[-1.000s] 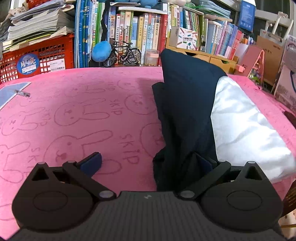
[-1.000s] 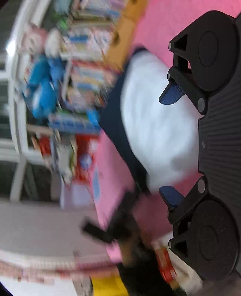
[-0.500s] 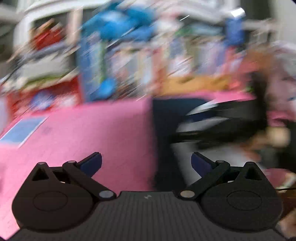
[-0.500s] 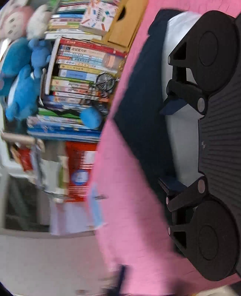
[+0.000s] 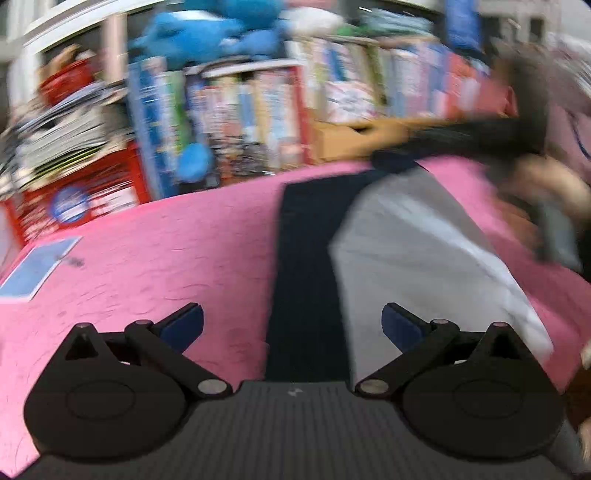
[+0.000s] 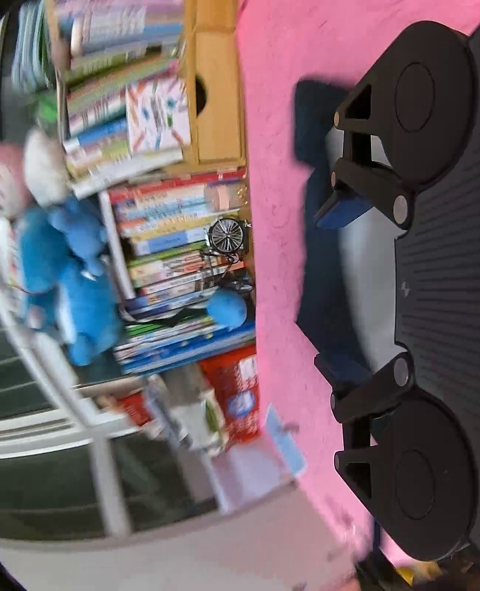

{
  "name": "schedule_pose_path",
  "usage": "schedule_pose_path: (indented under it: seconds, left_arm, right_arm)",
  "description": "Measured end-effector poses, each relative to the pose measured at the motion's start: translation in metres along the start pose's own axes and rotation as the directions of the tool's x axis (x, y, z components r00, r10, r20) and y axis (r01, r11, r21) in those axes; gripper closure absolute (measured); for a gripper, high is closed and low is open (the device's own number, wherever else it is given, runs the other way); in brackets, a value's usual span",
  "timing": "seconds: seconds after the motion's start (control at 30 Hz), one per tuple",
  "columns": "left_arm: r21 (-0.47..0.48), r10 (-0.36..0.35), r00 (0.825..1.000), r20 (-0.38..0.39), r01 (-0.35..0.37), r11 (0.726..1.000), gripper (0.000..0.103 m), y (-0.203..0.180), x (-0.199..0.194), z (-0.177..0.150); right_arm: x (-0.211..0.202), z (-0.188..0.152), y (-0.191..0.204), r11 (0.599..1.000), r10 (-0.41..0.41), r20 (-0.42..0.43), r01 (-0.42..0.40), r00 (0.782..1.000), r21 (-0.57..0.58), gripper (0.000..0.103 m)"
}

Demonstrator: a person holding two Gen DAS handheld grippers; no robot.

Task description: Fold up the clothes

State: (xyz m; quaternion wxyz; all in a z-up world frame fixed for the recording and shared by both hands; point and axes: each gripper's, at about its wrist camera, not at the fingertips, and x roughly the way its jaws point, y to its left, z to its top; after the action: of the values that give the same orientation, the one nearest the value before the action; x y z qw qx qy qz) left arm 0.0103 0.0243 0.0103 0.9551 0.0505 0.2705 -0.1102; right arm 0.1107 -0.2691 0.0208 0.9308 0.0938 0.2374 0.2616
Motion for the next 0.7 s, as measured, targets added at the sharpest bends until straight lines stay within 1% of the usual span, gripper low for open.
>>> schedule_pose_path:
  seconds: [0.03,0.07,0.13,0.2,0.3,0.33,0.37,0.43,0.47,0.5,0.57,0.6,0.63,0.7]
  left_arm:
    - [-0.046,-0.008,1.000,0.024,0.009,0.999,0.000,0.003,-0.003,0.006]
    - [-0.072,-0.033,0.998,0.049,0.036,0.997,0.000,0.003,-0.007,0.012]
    - [-0.057,-0.088,0.994,0.073,0.092,0.994,0.000,-0.013,-0.009,0.018]
    - [-0.037,-0.142,0.985,0.093,0.146,0.989,0.000,-0.031,-0.011,0.024]
    - [0.054,-0.151,0.987,0.049,0.149,0.987,0.000,-0.065,-0.003,0.018]
    - [0.086,-0.152,0.988,0.034,0.149,0.985,0.000,-0.077,0.000,0.015]
    - [0.117,-0.152,0.988,0.018,0.149,0.982,0.000,-0.089,0.003,0.013]
    - [0.170,-0.136,0.991,0.011,0.132,0.977,0.000,-0.102,0.010,0.008]
    - [0.196,-0.127,0.992,0.009,0.123,0.973,0.000,-0.108,0.014,0.005]
    - [0.221,-0.118,0.993,0.007,0.113,0.969,0.000,-0.115,0.018,0.003]
    - [0.272,-0.100,0.995,0.005,0.095,0.958,0.000,-0.127,0.025,-0.003]
    - [0.278,-0.100,0.995,-0.001,0.096,0.956,0.000,-0.128,0.030,-0.004]
    - [0.281,-0.102,0.995,-0.008,0.100,0.955,0.000,-0.128,0.034,-0.006]
    - [0.247,-0.137,0.990,-0.030,0.140,0.959,0.000,-0.119,0.041,-0.008]
  right_arm:
    - [-0.017,-0.011,-0.001,1.000,0.000,-0.005,0.000,1.000,0.001,0.034]
    - [-0.035,-0.023,-0.002,1.000,0.001,-0.009,-0.001,1.000,0.001,0.039]
    - [-0.062,-0.051,0.001,1.000,0.023,-0.009,-0.023,1.000,-0.015,0.059]
    - [-0.076,-0.071,0.006,0.999,0.012,-0.050,-0.014,0.999,-0.038,0.062]
    - [-0.089,-0.097,0.011,0.996,-0.028,-0.122,0.018,0.992,-0.082,0.061]
    - [-0.094,-0.104,0.012,0.995,-0.041,-0.144,0.028,0.989,-0.091,0.059]
    - [-0.101,-0.099,0.005,0.999,-0.036,-0.150,0.032,0.988,-0.027,0.053]
    - [-0.113,-0.089,-0.011,0.994,-0.053,-0.124,0.064,0.991,0.090,0.024]
    - [-0.115,-0.086,-0.017,0.990,-0.053,-0.110,0.066,0.993,0.125,0.020]
    - [-0.117,-0.083,-0.022,0.985,-0.053,-0.096,0.068,0.994,0.159,0.018]
    - [-0.105,-0.082,-0.025,0.977,-0.042,-0.122,0.066,0.992,0.201,0.018]
    - [-0.098,-0.083,-0.026,0.972,-0.029,-0.140,0.061,0.990,0.225,0.018]
    - [-0.091,-0.084,-0.026,0.967,-0.016,-0.155,0.055,0.988,0.248,0.015]
    - [-0.077,-0.085,-0.022,0.964,0.014,-0.127,0.020,0.992,0.265,0.011]
